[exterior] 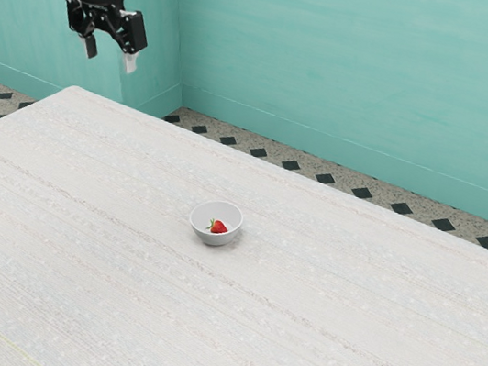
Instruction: Take strawberry from the bowl
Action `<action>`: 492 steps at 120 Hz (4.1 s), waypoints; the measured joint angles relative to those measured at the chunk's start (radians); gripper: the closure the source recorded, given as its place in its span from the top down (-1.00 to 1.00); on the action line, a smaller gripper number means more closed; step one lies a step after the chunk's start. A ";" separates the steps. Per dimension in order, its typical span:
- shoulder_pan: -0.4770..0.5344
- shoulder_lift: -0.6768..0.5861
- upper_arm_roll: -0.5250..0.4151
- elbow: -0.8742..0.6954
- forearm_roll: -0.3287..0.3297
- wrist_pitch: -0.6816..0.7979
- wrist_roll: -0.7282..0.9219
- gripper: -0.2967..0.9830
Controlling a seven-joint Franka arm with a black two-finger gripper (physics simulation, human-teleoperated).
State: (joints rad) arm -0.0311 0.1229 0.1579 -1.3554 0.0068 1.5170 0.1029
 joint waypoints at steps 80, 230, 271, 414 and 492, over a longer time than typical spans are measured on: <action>-0.050 -0.126 0.022 -0.508 0.005 0.295 -0.118 0.51; -0.124 0.320 0.038 -0.306 -0.146 0.587 -1.252 0.47; -0.147 0.455 0.031 -0.161 -0.161 0.581 -1.415 0.29; -0.145 0.606 0.003 -0.043 -0.160 0.597 -1.588 -0.08; -0.142 0.629 0.003 -0.038 -0.160 0.614 -1.603 -0.19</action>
State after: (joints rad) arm -0.1730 0.7520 0.1611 -1.3932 -0.1534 2.1314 -1.4998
